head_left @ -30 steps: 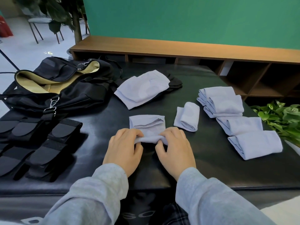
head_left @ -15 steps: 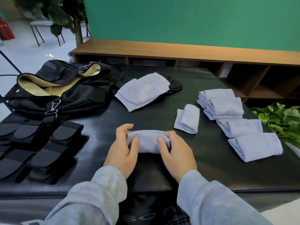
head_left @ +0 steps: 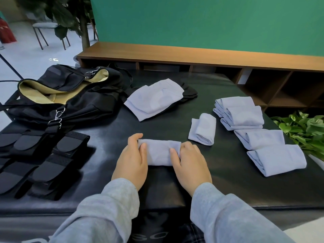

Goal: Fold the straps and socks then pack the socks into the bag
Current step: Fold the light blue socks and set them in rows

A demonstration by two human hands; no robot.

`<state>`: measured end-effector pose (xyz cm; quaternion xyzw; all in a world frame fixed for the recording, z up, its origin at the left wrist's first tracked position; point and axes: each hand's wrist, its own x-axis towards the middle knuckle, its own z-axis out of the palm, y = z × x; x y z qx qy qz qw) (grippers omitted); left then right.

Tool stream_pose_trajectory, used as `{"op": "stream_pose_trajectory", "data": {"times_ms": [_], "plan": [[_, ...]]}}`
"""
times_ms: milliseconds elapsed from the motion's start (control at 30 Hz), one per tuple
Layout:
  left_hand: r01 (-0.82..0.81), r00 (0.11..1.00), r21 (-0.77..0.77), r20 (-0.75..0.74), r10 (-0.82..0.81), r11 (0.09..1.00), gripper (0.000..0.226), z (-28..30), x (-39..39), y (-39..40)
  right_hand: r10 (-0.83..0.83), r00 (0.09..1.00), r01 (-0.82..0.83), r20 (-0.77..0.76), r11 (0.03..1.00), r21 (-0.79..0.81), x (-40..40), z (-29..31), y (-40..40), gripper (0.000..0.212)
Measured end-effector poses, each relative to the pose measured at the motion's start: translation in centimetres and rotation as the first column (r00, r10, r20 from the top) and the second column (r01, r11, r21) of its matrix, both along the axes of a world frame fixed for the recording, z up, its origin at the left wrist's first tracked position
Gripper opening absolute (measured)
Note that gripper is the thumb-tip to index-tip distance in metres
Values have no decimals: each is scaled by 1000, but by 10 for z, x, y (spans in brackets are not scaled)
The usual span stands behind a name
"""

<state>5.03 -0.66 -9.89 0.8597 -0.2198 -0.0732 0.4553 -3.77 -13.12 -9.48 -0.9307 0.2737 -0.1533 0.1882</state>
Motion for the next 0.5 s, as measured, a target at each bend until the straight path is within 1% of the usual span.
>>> {"op": "stream_pose_trajectory", "data": {"times_ms": [167,233,300,367,433,500], "plan": [[-10,998,78,57,5,997,38,0,-2,-1,-38,999,38,-6,999,-20,1,-2,0,30],[-33,997,89,68,27,995,41,2,-3,-3,-56,997,55,61,998,22,-1,-4,0,23],[-58,993,86,112,48,995,40,1,-2,-3,-73,980,64,185,997,52,-3,-6,3,21],[-62,971,69,233,44,996,29,-2,-2,-3,-27,958,52,285,995,-80,-3,-10,4,19],[-57,939,53,341,36,997,13,-7,0,-2,34,946,33,321,980,-199,-2,-14,3,16],[-67,913,57,406,38,996,4,-11,1,0,48,943,24,329,977,-210,-1,-16,2,14]]}}
